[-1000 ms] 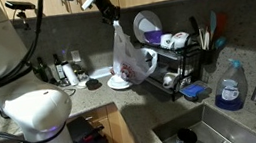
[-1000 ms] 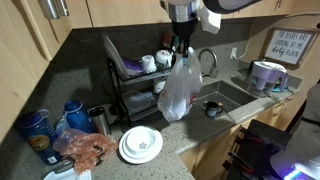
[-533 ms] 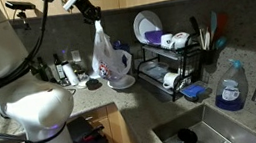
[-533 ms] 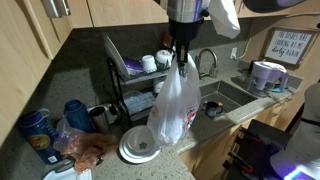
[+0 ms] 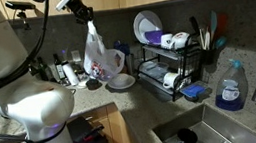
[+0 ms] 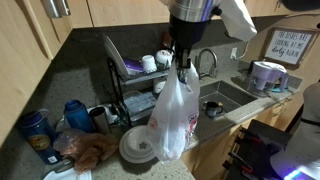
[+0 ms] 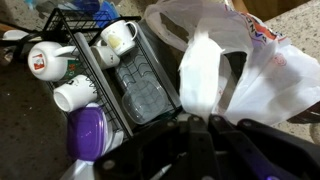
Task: Move the plastic bag to the left
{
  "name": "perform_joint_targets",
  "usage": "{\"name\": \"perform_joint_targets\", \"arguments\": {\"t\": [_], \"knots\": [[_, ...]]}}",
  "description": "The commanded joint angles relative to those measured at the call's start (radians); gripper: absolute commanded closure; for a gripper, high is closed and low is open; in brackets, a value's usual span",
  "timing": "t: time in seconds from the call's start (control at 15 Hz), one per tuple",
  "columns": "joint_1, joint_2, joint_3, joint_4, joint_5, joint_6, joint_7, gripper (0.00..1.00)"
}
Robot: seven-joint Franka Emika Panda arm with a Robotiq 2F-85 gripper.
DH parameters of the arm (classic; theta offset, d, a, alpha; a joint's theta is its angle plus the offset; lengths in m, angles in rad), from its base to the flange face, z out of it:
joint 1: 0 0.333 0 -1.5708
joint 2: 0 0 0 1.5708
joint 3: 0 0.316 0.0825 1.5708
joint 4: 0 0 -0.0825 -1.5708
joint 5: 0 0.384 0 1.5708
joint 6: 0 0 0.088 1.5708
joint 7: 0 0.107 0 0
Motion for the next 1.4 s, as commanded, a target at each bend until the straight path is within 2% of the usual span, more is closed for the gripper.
{"name": "perform_joint_targets", "arguments": {"t": [0.0,0.47,0.73,1.07,1.33], "knots": [[-0.007,0.004,0.007,0.007,0.000,-0.004,0.000,0.97],[0.038,-0.016,0.038,-0.035,0.061,0.076,-0.010,0.98],[0.075,-0.030,0.049,-0.104,0.228,0.227,-0.009,0.98],[0.099,-0.039,0.047,-0.195,0.424,0.361,-0.037,0.98],[0.126,0.005,0.051,-0.232,0.586,0.477,-0.138,0.98]]}}
